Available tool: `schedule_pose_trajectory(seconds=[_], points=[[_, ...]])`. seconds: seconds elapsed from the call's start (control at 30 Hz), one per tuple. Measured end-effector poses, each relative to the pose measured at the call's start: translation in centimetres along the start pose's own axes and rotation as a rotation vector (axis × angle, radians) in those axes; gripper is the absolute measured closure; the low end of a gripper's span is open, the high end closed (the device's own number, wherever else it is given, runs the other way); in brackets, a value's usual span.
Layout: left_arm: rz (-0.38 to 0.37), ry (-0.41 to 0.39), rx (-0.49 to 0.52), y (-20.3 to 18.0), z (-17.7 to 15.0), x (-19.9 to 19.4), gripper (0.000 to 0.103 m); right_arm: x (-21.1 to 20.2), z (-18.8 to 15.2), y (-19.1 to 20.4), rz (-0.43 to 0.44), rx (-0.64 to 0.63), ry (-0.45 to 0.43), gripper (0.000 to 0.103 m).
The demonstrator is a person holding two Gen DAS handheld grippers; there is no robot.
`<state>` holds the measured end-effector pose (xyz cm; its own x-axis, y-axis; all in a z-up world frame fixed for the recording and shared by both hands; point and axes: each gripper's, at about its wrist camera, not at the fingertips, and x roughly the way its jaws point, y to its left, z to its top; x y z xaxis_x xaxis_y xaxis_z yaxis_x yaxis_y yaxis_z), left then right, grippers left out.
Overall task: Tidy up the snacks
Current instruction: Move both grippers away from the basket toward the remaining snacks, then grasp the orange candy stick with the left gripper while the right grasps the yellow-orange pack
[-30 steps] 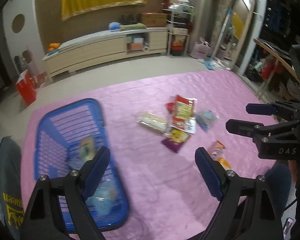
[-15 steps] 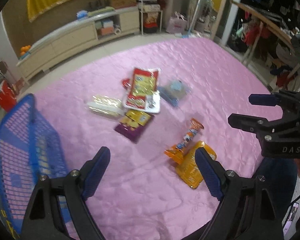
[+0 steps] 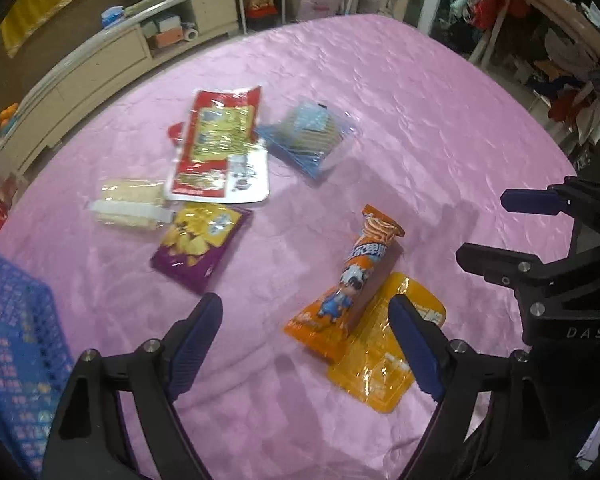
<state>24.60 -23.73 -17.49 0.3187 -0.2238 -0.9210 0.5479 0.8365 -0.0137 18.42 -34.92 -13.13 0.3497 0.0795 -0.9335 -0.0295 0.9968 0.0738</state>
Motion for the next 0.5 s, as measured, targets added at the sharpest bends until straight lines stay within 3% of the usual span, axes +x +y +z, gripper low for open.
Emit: schedule_pose_trajectory(seconds=[0.07,0.27,0.43,0.5], points=[[-0.008,0.014,0.017,-0.3,0.4,0.9,0.026,0.3,0.0,-0.2,0.0,0.007,0.006,0.022],[-0.071,0.054,0.025,-0.2,0.8,3.0,0.051,0.6,0.0,-0.5,0.008,0.01,0.021,0.022],[-0.085,0.064,0.03,-0.2,0.3,3.5,0.087,0.7,0.0,0.3,0.032,-0.008,0.025,0.022],[-0.057,0.033,0.043,-0.3,0.1,2.7,0.091,0.8,0.3,0.8,0.041,-0.021,0.028,0.022]])
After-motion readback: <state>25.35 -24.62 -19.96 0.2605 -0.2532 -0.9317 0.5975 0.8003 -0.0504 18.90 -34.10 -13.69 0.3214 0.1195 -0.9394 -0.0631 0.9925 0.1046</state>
